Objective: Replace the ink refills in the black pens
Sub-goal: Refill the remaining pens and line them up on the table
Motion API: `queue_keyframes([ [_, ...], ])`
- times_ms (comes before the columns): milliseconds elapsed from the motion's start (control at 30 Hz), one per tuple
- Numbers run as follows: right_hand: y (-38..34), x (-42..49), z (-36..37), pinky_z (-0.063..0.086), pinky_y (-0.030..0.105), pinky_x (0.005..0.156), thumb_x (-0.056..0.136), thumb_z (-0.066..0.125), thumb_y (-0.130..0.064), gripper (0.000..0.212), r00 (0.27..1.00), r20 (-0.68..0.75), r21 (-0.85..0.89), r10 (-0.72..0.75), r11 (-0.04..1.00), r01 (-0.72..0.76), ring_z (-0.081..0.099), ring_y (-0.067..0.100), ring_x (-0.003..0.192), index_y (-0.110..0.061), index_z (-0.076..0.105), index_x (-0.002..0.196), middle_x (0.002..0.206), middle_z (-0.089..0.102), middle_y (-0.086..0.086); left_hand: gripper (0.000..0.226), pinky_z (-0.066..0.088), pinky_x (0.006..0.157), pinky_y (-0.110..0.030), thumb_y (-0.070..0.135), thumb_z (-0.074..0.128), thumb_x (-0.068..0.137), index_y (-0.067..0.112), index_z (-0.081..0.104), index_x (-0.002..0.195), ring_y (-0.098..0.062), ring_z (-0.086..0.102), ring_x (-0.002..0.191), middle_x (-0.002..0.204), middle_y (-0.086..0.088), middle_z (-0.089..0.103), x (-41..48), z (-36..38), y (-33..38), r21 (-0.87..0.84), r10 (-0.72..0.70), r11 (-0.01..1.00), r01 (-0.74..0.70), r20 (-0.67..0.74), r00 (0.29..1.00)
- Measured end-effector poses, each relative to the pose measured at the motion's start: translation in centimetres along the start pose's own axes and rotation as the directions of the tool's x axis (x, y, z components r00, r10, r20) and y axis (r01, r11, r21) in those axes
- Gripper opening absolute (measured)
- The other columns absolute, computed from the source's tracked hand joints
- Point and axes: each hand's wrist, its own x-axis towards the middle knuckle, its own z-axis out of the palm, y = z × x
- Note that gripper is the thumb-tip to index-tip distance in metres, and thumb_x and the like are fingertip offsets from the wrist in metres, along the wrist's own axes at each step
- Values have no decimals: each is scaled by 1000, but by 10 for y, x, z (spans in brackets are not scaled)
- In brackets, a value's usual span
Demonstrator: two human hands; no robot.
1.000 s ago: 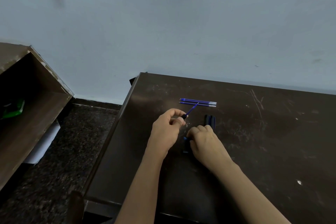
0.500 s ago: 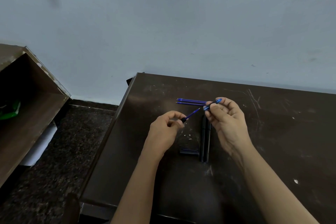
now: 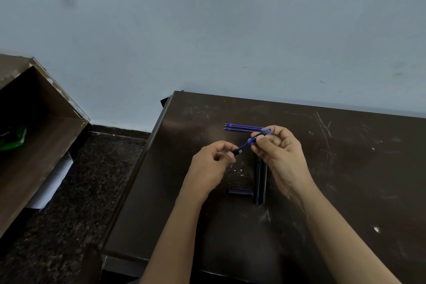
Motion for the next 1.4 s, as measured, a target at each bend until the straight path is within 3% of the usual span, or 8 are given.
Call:
queue_keyframes([
  [367,-2,4,-4,56,25,79,89,56,3,16,994,-102,166,-36,985,53,66,17,84,-11,55,95,88,68,9,18,38,72,-23,19,55,92,31,66,100,-9,57,93,95,4,66,-2,-3,2,-8,-20,1000,20,-2,1000],
  [533,0,3,-4,56,27,78,89,56,1,15,998,-37,64,-54,996,56,68,16,84,-9,56,100,84,70,5,18,39,69,-21,19,55,92,31,66,100,-9,58,92,96,3,66,-1,-2,2,-6,-20,1000,20,-11,1000],
  [767,2,2,-1,56,32,83,90,54,2,24,999,-8,-52,-35,998,34,68,21,91,1,52,113,94,70,12,18,39,67,-19,20,53,94,29,67,99,-7,57,85,95,3,67,-1,-1,1,21,-6,1000,6,-26,1000],
  [1000,0,2,-5,56,29,79,91,51,4,21,999,-9,-22,-32,999,32,68,20,88,-1,52,111,92,69,10,31,44,89,-31,31,40,100,24,70,95,-3,59,81,79,9,70,-2,0,1,31,-21,999,20,17,1000],
  [1067,1,2,-6,56,29,80,91,52,4,19,1000,-9,-31,-27,999,27,68,21,89,-3,53,109,91,70,10,37,44,84,-31,36,39,99,23,71,86,0,57,71,71,9,69,-2,1,1,23,-36,999,35,35,999],
  [1200,6,-1,-2,56,27,75,90,54,3,17,999,33,-49,13,999,-11,69,18,87,-9,55,102,91,71,8,41,35,56,-23,40,38,99,21,69,80,1,47,51,63,8,66,-2,5,4,21,-62,998,61,61,996],
  [1400,9,1,-5,57,24,73,89,56,2,18,999,28,-48,27,999,-25,68,14,82,-5,58,105,89,72,8,27,41,69,-24,30,47,97,25,68,82,0,53,63,73,9,68,1,4,0,-20,-30,999,31,20,999],
])
